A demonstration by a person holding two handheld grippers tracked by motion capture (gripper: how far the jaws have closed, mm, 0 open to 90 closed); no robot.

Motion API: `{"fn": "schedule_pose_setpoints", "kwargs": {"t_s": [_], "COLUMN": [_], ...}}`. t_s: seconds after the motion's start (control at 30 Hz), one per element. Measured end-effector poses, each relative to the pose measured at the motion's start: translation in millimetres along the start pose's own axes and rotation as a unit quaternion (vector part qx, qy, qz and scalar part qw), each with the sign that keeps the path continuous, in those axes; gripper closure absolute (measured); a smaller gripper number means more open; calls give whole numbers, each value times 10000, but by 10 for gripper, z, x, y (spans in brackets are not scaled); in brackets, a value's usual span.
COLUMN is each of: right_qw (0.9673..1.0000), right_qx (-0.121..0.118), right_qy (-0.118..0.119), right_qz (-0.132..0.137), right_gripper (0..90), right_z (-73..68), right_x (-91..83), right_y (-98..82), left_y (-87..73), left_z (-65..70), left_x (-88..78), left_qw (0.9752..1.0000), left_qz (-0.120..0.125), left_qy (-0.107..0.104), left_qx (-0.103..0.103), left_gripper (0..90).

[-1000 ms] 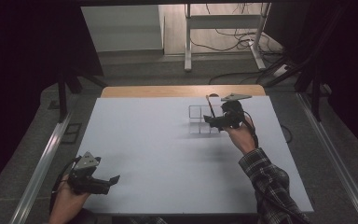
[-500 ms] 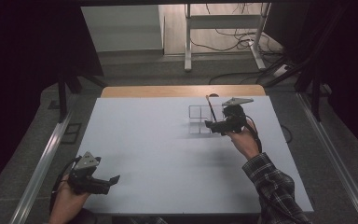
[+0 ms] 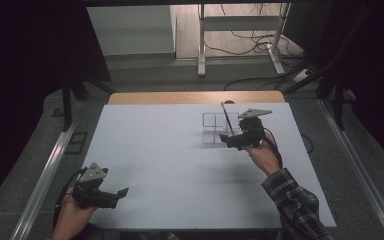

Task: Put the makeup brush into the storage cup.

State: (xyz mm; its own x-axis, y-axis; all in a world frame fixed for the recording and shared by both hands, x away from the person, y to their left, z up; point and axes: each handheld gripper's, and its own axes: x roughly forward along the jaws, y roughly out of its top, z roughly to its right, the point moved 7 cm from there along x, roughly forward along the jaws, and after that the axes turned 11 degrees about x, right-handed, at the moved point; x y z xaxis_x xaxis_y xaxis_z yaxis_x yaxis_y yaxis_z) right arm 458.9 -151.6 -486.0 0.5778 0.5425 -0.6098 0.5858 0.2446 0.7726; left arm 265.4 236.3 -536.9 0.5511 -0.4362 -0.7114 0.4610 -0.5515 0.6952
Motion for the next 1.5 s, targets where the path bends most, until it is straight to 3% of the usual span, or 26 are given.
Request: {"fn": "schedule_pose_setpoints", "kwargs": {"t_s": [0.53,1.5], "right_qw": [10000,9997], "right_qx": [-16,-38], "right_qy": [28,202], "right_qz": [-69,-100], "right_gripper": [0,0], "right_z": [-72,-154], "right_x": [-55,-302], "right_y": [-95,-228], "left_y": [-2,-4], "left_z": [1,-1], "left_x": [-2,1], "left_qw": [10000,10000], "left_qz": [11,-30], "left_qy": [2,4], "left_qx": [-10,20], "left_gripper": [8,8]}}
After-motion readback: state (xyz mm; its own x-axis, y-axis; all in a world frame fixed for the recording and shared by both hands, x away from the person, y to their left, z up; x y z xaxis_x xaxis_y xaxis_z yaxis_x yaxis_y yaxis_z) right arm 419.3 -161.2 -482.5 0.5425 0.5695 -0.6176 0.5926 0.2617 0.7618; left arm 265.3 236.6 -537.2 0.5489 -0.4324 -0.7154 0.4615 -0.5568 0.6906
